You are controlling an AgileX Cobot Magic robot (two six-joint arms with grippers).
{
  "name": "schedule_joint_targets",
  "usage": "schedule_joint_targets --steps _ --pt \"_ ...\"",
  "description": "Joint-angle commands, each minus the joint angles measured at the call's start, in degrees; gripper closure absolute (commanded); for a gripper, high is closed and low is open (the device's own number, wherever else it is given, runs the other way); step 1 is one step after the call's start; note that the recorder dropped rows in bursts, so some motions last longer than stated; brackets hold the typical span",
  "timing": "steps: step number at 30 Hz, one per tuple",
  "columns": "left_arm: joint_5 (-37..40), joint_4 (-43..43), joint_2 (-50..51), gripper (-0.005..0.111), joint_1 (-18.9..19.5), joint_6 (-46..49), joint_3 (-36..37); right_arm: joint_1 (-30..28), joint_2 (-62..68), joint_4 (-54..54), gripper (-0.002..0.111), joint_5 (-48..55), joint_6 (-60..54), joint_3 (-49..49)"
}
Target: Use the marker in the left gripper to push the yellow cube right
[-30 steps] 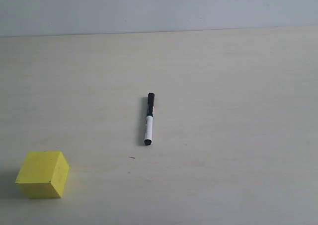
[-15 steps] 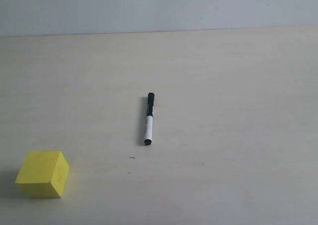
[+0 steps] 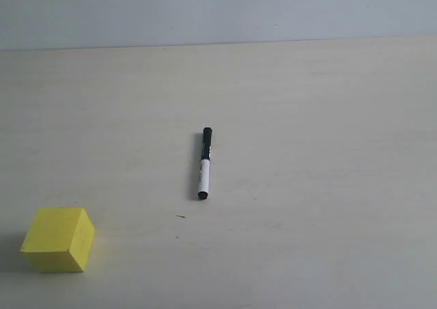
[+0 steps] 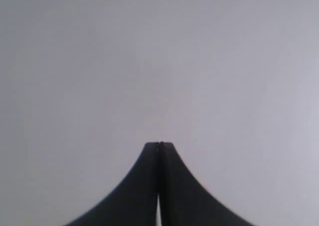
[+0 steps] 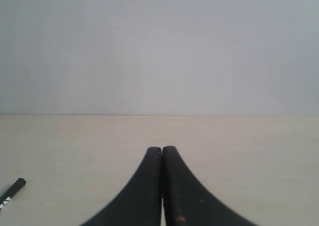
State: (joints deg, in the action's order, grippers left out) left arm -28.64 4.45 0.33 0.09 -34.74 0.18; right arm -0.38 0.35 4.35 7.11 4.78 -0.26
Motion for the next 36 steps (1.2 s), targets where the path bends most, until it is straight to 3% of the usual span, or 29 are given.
schedule_joint_targets --steps 1,6,9,12,13,16,21,26,30,32,36 --pt "-7.7 2.9 4.8 0.107 0.1 -6.3 -1.9 0.0 -0.4 0.2 0.108 -0.3 0.0 0.3" --pt "-7.5 7.7 19.0 0.107 0.1 -8.5 -14.9 0.0 -0.4 0.2 0.108 -0.3 0.0 0.3" --pt "-2.5 18.8 31.2 0.107 0.0 -12.9 -25.5 0.0 -0.4 0.2 0.108 -0.3 0.0 0.3" --pt "6.9 44.5 42.7 0.107 -0.1 -30.0 -37.8 0.0 -0.4 0.2 0.108 -0.3 0.0 0.3" --pt "10.8 60.6 47.0 0.107 -0.1 -39.1 -42.8 0.0 -0.4 0.2 0.108 -0.3 0.0 0.3" --pt "12.4 95.5 55.1 0.107 -0.1 -62.8 -52.6 0.0 -0.4 0.2 0.108 -0.3 0.0 0.3" --pt "15.9 95.5 59.9 0.107 0.4 -42.0 -55.5 0.0 -0.4 0.2 0.108 -0.3 0.0 0.3" --pt "42.4 95.5 61.8 0.107 0.4 -20.6 -52.6 0.0 -0.4 0.2 0.108 -0.3 0.0 0.3" --pt "71.8 90.9 68.5 0.107 0.5 -6.5 -53.5 0.0 -0.4 0.2 0.108 -0.3 0.0 0.3" --pt "79.2 76.2 72.9 0.107 0.5 3.1 -58.2 0.0 -0.4 0.2 0.108 -0.3 0.0 0.3" --pt "89.4 27.3 80.4 0.107 -0.2 26.7 -72.7 0.0 -0.4 0.2 0.108 -0.8 0.0 0.3"
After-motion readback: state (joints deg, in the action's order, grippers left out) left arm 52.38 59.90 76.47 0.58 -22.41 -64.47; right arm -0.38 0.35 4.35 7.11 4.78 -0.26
